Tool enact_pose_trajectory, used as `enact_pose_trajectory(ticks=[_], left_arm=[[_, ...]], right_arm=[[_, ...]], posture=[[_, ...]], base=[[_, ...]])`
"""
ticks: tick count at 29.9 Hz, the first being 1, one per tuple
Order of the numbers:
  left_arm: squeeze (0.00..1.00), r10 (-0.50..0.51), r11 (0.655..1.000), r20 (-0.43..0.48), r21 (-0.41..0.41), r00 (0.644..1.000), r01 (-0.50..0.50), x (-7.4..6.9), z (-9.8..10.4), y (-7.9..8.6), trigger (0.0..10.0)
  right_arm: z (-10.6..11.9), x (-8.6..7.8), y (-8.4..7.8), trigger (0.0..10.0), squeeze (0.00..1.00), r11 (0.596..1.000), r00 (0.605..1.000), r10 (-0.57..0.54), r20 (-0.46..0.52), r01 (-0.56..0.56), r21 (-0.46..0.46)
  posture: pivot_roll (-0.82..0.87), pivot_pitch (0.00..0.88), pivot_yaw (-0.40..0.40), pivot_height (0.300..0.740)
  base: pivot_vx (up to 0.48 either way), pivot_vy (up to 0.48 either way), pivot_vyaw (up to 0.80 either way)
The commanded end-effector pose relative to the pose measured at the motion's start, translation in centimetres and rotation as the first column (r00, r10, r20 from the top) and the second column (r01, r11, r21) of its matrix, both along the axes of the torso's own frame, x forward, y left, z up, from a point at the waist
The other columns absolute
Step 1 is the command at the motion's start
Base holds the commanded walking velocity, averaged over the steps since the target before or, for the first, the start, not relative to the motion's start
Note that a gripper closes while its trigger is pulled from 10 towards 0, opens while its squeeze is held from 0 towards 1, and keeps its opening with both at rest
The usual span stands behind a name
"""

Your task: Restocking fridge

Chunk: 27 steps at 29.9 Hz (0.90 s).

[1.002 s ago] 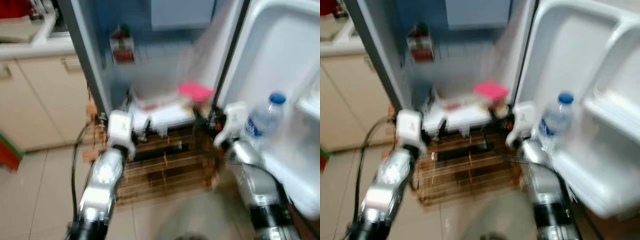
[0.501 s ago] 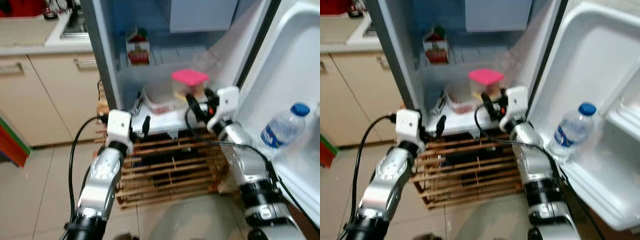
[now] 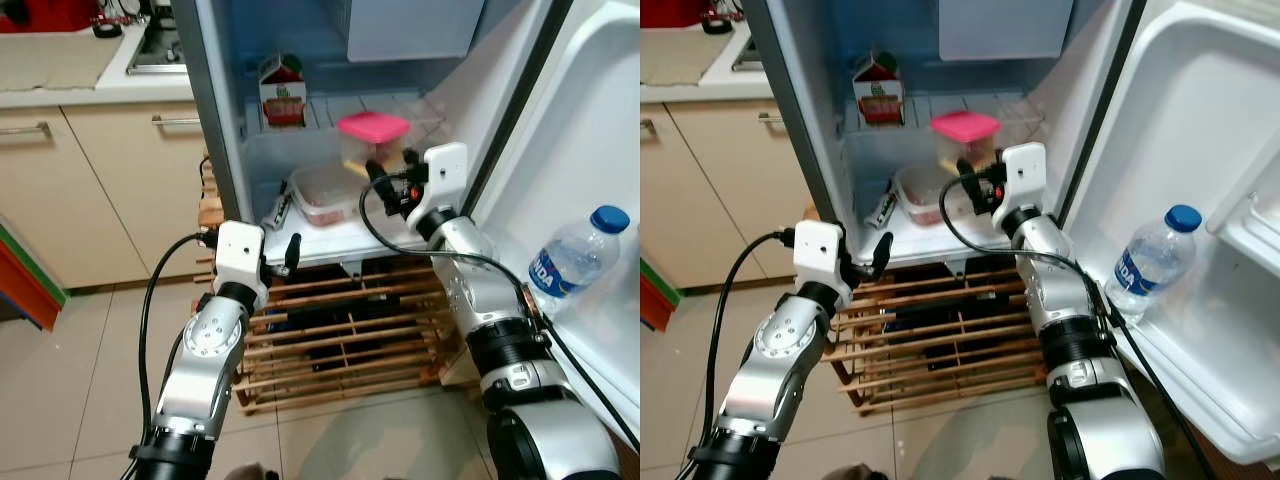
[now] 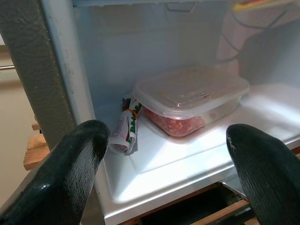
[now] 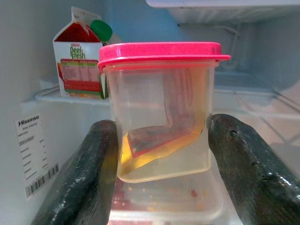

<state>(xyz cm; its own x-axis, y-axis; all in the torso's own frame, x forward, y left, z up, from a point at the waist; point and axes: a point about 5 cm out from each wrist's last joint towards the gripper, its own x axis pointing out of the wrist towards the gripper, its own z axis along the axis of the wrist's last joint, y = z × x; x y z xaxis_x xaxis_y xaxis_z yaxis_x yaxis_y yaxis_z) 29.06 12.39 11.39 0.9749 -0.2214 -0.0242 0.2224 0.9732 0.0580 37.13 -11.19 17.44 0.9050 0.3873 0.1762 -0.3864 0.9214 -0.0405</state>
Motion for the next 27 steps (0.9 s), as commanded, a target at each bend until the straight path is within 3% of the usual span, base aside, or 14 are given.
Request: enact_pose_trajectory(ticks=[1,10,16,19,27], left_arm=[[0.0,-0.004,1.0,-0.009,0.031,1.0,0.004,-0.1,-0.2,-0.1,10.0],[0.0,-0.009,1.0,0.004,0.001,1.0,0.009,-0.3,-0.1,-0.3,10.0],[0.0,-0.195,0.98,-0.008,0.026,0.981,0.195,-1.5,-1.0,-1.7,10.0],[0.0,-0.213,0.977,-0.01,0.028,0.977,0.213,-1.6,-1.1,-1.8,10.0],[0.0,-0.391,0.917,0.009,0.093,0.92,0.388,-1.9,-0.7,-2.8,10.0]], right_arm=[[0.7,0.4,-0.1,0.0,0.0,1.0,0.999,-0.011,0.031,0.011,0.0],[2.2,1.6,0.3,0.0,0.0,1.0,0.997,-0.025,0.074,0.025,0.0],[3.1,2.4,1.0,0.0,0.0,1.0,0.996,-0.025,0.086,0.025,-0.004],[3.1,2.5,1.1,0.0,0.0,1.0,0.996,-0.024,0.087,0.025,-0.005],[4.0,3.1,1.2,0.0,0.0,0.999,0.995,-0.042,0.09,0.043,-0.002]], posture=[[0.0,0.005,-0.017,0.74],[0.01,0.0,-0.031,0.74],[0.03,0.0,-0.042,0.74],[0.04,0.0,-0.045,0.74],[0.05,0.003,-0.05,0.74]], base=[[0.0,0.0,0.0],[0.0,0.0,0.0],[0.0,0.0,0.0],[0.0,0.0,0.0],[0.0,0.0,0.0]])
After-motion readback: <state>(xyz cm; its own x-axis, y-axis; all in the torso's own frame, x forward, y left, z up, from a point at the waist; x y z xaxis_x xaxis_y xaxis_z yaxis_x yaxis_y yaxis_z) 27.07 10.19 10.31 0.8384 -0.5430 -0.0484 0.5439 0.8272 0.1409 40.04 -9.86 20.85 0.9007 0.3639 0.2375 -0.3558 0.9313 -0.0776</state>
